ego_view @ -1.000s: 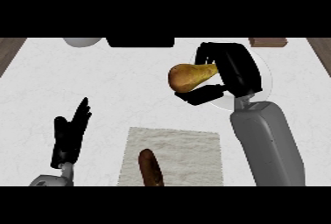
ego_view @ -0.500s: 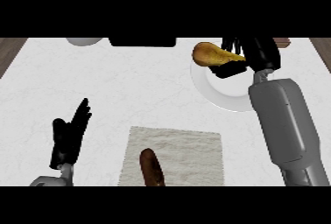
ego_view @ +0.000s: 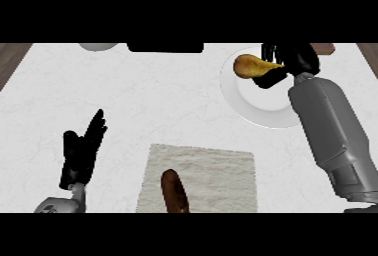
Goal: Pick the pear from the placemat and place it in the plate
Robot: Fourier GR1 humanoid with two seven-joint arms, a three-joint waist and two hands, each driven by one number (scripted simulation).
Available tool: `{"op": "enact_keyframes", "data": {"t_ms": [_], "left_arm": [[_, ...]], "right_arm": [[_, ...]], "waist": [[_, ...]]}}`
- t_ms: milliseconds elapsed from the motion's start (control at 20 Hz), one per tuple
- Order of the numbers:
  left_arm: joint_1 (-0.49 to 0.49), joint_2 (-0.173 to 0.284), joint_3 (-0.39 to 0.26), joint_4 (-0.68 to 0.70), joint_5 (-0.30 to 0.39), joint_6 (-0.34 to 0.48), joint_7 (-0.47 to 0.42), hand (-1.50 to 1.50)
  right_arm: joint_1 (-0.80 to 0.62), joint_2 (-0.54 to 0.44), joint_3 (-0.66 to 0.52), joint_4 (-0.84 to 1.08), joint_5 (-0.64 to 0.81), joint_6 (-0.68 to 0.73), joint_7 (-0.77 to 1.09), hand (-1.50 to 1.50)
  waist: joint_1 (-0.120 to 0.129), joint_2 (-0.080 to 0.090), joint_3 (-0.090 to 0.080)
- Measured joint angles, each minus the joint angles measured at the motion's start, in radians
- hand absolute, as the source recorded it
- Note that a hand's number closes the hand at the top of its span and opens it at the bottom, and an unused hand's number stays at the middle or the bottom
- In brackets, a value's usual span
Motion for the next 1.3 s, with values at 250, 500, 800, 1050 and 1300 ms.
{"op": "enact_keyframes", "data": {"t_ms": [250, 500, 800, 1050, 1300], "left_arm": [[-0.013, 0.000, 0.007, 0.020, -0.007, -0.007, -0.011, 0.00], [-0.024, -0.015, 0.001, 0.017, -0.016, -0.003, 0.000, 0.00], [-0.026, -0.016, 0.006, 0.007, -0.021, -0.004, 0.008, 0.00], [0.002, -0.011, 0.008, -0.006, -0.020, -0.010, -0.004, 0.00], [0.004, -0.011, 0.011, -0.014, -0.021, -0.013, 0.003, 0.00]], "right_arm": [[-0.050, -0.054, -0.020, 0.187, -0.013, 0.086, -0.063, 1.50], [-0.086, -0.089, -0.012, 0.339, 0.004, 0.147, -0.123, -1.50], [-0.099, -0.107, -0.071, 0.397, -0.068, 0.179, -0.312, -1.50], [-0.110, -0.112, -0.237, 0.399, -0.254, 0.238, -0.426, -1.50], [-0.109, -0.160, -0.352, 0.439, -0.382, 0.341, -0.472, -1.50]], "waist": [[0.009, 0.004, 0.000], [0.015, 0.006, 0.001], [0.013, 0.006, 0.002], [0.009, 0.003, 0.003], [0.005, 0.003, 0.002]]}}
